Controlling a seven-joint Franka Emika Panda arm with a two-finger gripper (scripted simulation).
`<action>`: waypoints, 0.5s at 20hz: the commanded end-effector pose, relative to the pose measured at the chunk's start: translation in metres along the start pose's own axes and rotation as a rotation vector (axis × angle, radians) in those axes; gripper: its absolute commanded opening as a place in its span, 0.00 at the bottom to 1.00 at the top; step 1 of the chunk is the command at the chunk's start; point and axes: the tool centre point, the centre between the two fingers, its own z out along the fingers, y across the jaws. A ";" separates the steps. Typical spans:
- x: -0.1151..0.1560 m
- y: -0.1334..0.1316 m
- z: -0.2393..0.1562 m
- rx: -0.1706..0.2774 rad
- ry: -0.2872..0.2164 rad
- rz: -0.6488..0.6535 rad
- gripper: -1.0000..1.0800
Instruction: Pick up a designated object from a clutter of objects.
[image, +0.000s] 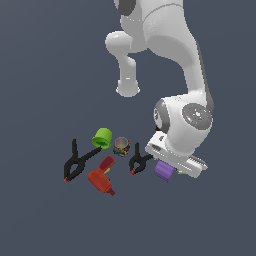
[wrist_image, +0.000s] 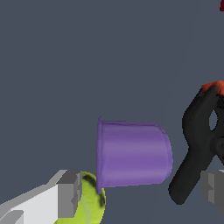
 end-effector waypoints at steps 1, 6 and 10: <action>0.000 0.000 0.000 0.000 0.000 0.000 0.96; 0.000 0.000 0.013 0.000 0.001 0.001 0.96; 0.000 0.001 0.035 0.001 0.001 0.003 0.96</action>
